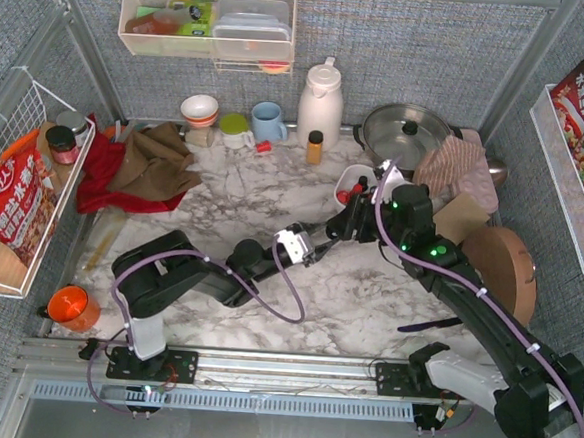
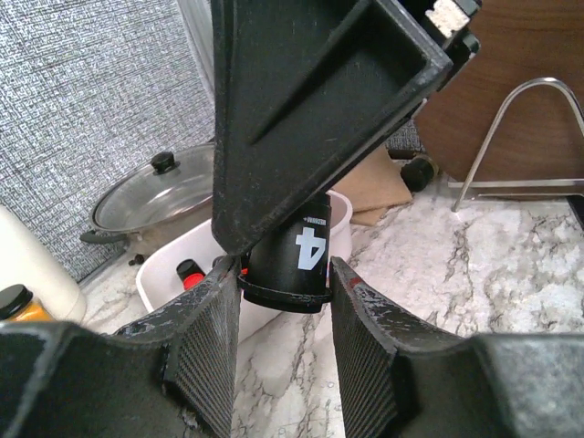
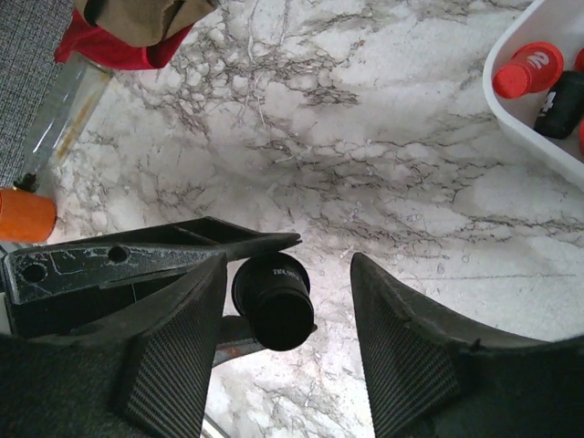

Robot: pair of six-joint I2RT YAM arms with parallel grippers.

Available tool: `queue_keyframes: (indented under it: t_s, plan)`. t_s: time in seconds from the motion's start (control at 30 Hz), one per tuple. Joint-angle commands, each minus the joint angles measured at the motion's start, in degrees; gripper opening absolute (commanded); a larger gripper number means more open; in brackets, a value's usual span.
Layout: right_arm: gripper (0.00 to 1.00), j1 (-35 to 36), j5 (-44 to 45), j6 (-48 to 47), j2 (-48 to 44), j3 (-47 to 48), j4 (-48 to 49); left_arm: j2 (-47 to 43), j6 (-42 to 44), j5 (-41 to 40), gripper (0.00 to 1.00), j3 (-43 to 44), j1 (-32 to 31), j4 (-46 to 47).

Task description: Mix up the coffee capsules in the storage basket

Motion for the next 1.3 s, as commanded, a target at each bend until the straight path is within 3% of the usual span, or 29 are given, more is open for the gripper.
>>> queue_keyframes:
  t_s: [0.0, 0.27, 0.4, 0.47, 0.53, 0.6, 0.8, 0.9, 1.0, 1.13, 1.27]
  plan:
    - [0.58, 0.43, -0.55, -0.17, -1.24, -1.12, -0.29, 0.49, 1.08, -1.58, 0.44, 0.56, -0.57, 5.44]
    - [0.37, 0.93, -0.13, 0.82, -2.73, -2.87, -0.59, 0.88, -0.07, -2.85, 0.49, 1.25, -1.02, 5.42]
    - [0.18, 0.95, 1.03, 1.02, -2.83, -2.70, -0.64, 1.35, -0.62, -2.57, 0.50, 1.71, -1.37, 5.46]
    - [0.13, 0.90, 1.56, 1.17, -2.83, -2.71, -0.41, 1.40, -0.96, -2.55, 0.52, 1.71, -1.55, 5.50]
    - [0.10, 0.88, 2.46, 1.20, -3.00, -2.60, -0.10, 1.18, -1.55, -2.67, 0.62, 1.38, -1.56, 5.50]
    - [0.08, 0.92, 4.73, 0.98, -3.37, -2.68, 0.21, 0.21, -2.87, -3.92, 0.97, 0.67, -1.55, 5.50]
    - [0.07, 0.69, 23.41, -3.60, -3.26, -2.96, 3.08, -4.12, -6.57, -16.54, 0.99, -2.98, -1.56, 5.29]
    - [0.06, -0.10, 35.56, -7.56, 1.73, -4.14, 8.74, -5.25, -9.71, -27.85, 0.99, -4.57, -1.56, 4.71]
    - [0.06, -3.13, 38.76, -8.92, 10.37, -2.44, 12.36, -7.57, -14.54, -41.54, 0.99, -6.53, -1.51, 2.58]
    - [0.06, -6.36, 36.70, -9.40, 21.57, 1.37, 15.90, -14.25, -20.59, -54.00, 0.99, -6.30, -0.82, -11.64]
    - [0.07, -8.07, 36.00, -11.39, 29.85, 5.55, 20.83, -20.02, -33.00, -53.87, 0.99, 3.62, 3.46, -47.59]
